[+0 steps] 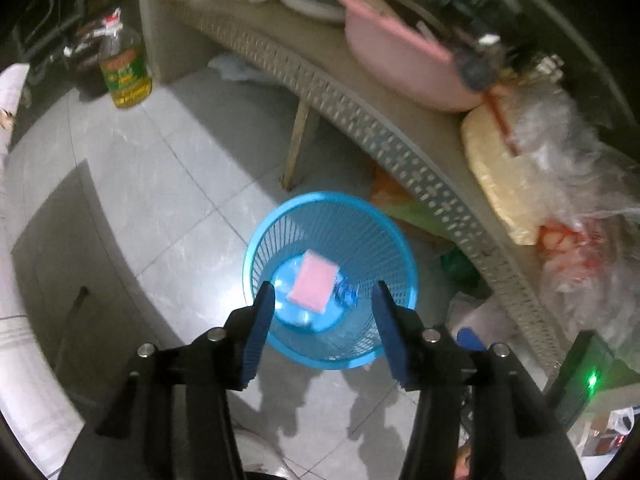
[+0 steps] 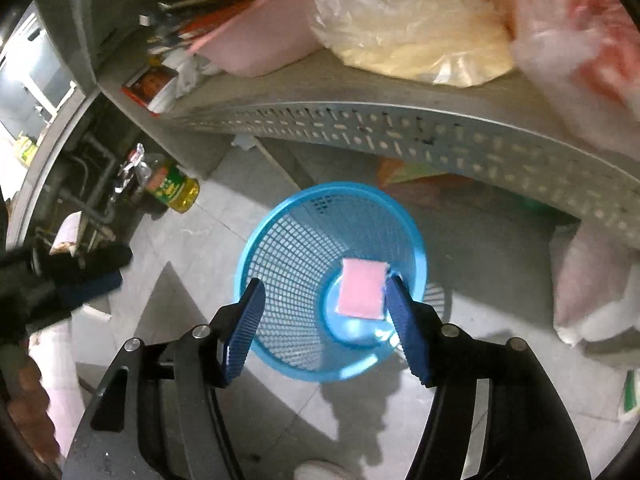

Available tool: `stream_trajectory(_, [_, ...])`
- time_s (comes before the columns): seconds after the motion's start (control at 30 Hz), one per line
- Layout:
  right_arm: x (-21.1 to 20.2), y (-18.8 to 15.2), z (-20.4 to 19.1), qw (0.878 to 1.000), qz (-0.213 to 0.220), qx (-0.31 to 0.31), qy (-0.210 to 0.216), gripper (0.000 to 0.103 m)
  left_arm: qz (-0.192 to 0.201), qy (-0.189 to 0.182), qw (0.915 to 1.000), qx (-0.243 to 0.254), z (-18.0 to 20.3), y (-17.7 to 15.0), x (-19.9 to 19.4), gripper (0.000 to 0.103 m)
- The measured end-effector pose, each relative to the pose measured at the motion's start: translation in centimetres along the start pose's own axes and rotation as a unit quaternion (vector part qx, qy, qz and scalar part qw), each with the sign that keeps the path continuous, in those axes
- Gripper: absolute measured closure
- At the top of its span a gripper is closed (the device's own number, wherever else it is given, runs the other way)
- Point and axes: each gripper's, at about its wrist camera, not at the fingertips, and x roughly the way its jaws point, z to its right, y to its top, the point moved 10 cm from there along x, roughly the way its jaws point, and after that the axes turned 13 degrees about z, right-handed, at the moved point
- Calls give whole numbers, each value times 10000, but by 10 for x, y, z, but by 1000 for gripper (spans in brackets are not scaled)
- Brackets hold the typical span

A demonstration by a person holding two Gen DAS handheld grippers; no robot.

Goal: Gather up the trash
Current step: 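Carry both items over the blue wastebasket and open both grippers, then move both tools back toward the table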

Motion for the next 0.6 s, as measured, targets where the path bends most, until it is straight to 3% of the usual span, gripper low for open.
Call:
stream_trajectory(0.13, [-43,10,-7,9991,339,-248,-97,23,441,-213,9988,99,10,13,-45,40])
stream_trajectory(0.23, [-79,18,-19,9957,705,-557,-242,11,880,-544,9945,141,16,14,-100,30])
stream_trajectory(0.37, [-135,23,-36,9860,1175,-1117,-390,8,1313,-955,9867,-26,11,7,-171,24])
stream_trajectory(0.47, [-169,24,-51,9723,1495,-1686,-623,8,1605,-1116,9806,-164,-2,-6,-230,18])
stream_trajectory(0.6, [-209,12,-87,9422,1807,-2753,-614,8,2065,-1031,9729,-162,-30,-39,-305,5])
